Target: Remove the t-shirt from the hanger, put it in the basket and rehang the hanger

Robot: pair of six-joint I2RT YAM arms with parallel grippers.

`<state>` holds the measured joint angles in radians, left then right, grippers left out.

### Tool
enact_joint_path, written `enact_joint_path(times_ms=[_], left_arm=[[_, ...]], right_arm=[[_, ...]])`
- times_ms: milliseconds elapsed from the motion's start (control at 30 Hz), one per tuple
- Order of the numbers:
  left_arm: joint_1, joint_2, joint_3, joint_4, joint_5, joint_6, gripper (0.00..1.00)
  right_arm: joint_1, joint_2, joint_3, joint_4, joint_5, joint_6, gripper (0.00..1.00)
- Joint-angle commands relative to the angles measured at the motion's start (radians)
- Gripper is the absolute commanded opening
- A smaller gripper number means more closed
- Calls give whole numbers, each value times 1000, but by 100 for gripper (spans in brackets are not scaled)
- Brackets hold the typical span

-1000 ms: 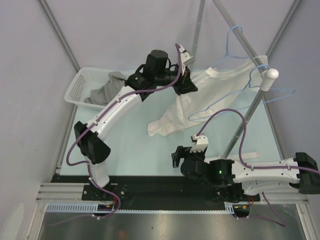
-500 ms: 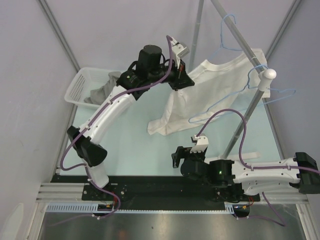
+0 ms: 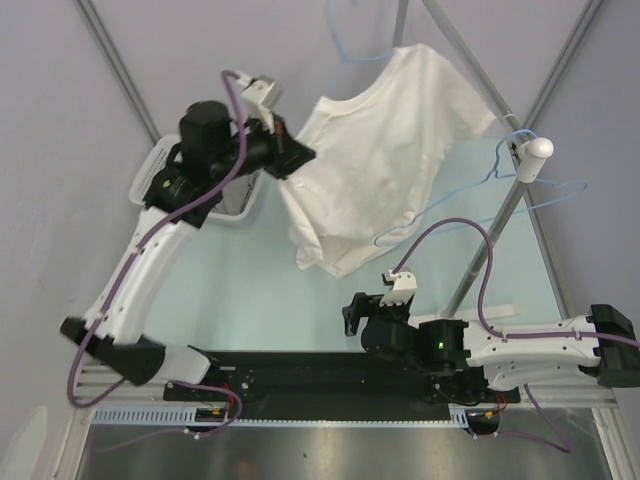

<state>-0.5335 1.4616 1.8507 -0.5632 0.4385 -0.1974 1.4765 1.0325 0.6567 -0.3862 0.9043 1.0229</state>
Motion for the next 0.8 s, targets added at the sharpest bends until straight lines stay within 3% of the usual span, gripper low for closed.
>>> enact_joint_path(times_ms=[0, 67, 200, 333, 433, 533, 767], left_arm=[[90, -260, -238, 43, -138, -30, 0], [105, -361, -364, 20, -214, 6, 0], [107, -484, -542, -29, -224, 20, 0], [107, -584, -775, -23, -196, -43, 0], [101, -650, -940, 43, -90, -124, 0], [89, -684, -1027, 77, -54, -157, 0], [55, -695, -1068, 79, 25, -142, 0]], right_arm=[[7, 4, 8, 76, 53, -15, 89], [5, 14, 9, 95, 45, -23, 89], [-8, 64, 11, 141, 24, -49, 89], [-42, 104, 14, 217, -37, -93, 89], [-54, 129, 30, 283, -88, -129, 89], [-53, 158, 98, 296, -100, -193, 89], [-12, 179, 196, 375, 4, -406, 89]])
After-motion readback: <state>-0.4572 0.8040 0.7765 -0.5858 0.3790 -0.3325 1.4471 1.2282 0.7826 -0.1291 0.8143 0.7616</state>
